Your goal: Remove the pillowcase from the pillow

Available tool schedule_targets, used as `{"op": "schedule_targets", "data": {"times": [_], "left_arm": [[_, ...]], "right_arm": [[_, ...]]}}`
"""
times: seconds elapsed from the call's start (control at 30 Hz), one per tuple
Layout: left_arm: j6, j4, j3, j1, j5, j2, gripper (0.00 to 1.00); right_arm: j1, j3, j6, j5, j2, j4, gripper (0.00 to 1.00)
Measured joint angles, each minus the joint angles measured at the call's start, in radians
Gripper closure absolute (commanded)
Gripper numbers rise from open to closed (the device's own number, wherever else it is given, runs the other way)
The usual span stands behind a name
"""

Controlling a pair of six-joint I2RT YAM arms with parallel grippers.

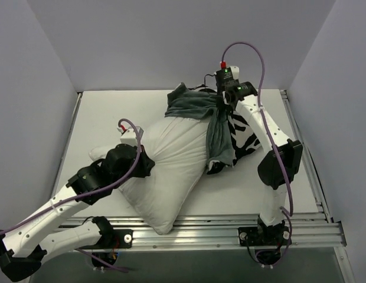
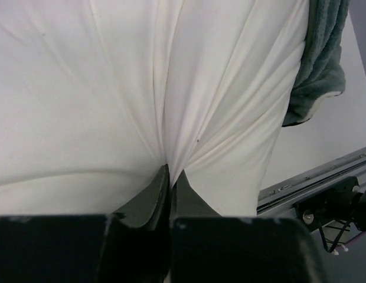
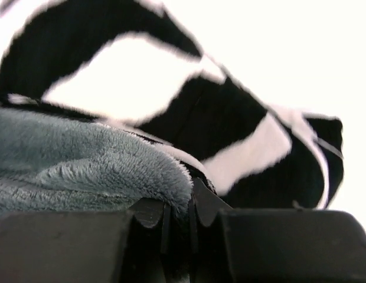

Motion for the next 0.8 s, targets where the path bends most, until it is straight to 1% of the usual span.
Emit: {"op": "schedule_targets", "data": {"times": [0.2, 0.33, 0.43, 0.53, 0.57, 0.6, 0.63, 0.7, 0.73, 0.77, 0.8], "left_arm": [[-0.026, -0.141, 0.119, -0.002, -0.034, -0.055, 0.98], [-0.027, -0.197, 0.148, -0.003, -0.057, -0.069, 0.98], [-0.016, -0.214, 0.127, -0.003, -0.052, -0.064, 0.98], [0.003, -0.213, 0.088, -0.002, -0.041, -0.045, 0.97], [0.01, -0.213, 0.074, -0.001, -0.036, -0.035, 0.91], [0.021, -0.213, 0.059, 0.0, -0.029, -0.026, 0.8], [0.035, -0.211, 0.048, 0.0, -0.023, -0.015, 0.61], [0.068, -0.207, 0.042, 0.0, -0.008, 0.01, 0.45], [0.086, -0.2, 0.042, 0.0, -0.003, 0.024, 0.29], [0.106, -0.194, 0.046, 0.0, 0.003, 0.04, 0.21], [0.125, -0.185, 0.056, 0.001, 0.011, 0.061, 0.15]], "right_arm": [[-0.055, 0.117, 0.005, -0.004, 0.035, -0.125, 1.0], [-0.063, 0.117, 0.001, -0.063, 0.036, -0.144, 1.0], [-0.061, 0.02, -0.028, -0.128, 0.004, -0.055, 1.0], [-0.042, -0.105, -0.044, -0.16, -0.042, 0.054, 1.0], [-0.033, -0.153, -0.044, -0.169, -0.063, 0.095, 1.0], [-0.023, -0.198, -0.044, -0.178, -0.083, 0.138, 1.0], [-0.016, -0.235, -0.043, -0.187, -0.101, 0.175, 0.97], [-0.009, -0.278, -0.038, -0.21, -0.124, 0.227, 0.89], [-0.009, -0.285, -0.033, -0.226, -0.129, 0.244, 0.84], [-0.009, -0.285, -0.029, -0.244, -0.129, 0.258, 0.73], [-0.009, -0.285, -0.021, -0.266, -0.129, 0.276, 0.68]]}}
